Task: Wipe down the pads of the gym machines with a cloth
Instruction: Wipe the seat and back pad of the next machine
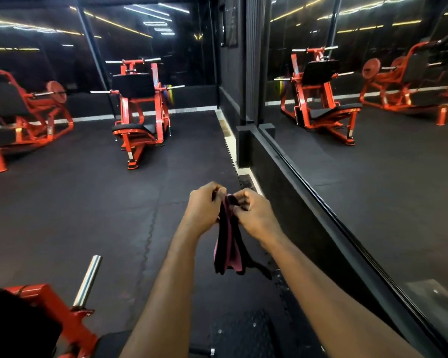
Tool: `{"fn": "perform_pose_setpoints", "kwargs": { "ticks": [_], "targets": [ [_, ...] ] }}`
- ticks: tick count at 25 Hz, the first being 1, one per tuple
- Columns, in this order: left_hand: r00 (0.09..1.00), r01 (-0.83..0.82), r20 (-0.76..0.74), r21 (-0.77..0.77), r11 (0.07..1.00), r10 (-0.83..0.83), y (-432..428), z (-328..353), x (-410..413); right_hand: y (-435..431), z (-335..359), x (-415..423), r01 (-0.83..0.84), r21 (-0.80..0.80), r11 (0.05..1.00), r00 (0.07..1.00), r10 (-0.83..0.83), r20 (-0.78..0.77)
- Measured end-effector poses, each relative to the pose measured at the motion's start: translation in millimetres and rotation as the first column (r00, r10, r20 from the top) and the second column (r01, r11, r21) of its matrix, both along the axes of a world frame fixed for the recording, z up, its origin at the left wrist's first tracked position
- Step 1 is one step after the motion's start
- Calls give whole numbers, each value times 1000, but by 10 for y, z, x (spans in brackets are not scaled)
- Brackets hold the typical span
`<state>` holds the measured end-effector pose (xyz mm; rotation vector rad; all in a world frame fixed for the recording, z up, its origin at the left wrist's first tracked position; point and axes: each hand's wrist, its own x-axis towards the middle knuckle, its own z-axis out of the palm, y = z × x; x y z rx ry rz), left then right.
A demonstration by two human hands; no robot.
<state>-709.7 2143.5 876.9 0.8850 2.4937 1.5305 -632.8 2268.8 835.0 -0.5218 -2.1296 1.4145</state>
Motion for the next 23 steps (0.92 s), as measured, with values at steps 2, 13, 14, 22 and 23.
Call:
{"fn": "perform_pose_setpoints", "kwargs": {
  "ticks": [2, 13, 14, 22, 23],
  "targets": [
    [991, 69, 115, 10, 998, -69, 89, 7, -67, 123, -49, -70, 33, 3, 999, 998, -33, -51],
    [988, 115, 110, -70, 991, -107, 1055, 97, -1446, 1374, 20, -1450, -235, -15, 972, 972, 234, -19],
    [985, 118, 135, -87, 989, -106, 1170, 177, -1677, 1528, 77, -1699, -282, -29, 959, 959, 283, 10],
    [999, -35, -3, -57, 998, 35, 1714, 505, -3445, 2281, 752, -3357, -255, 121, 959, 967, 255, 18],
    [1000, 5, -6, -182, 983, -6, 1707, 475, -3696, 2395, 821, -3560, -288, 124, 950, 957, 289, 13]
  ]
}}
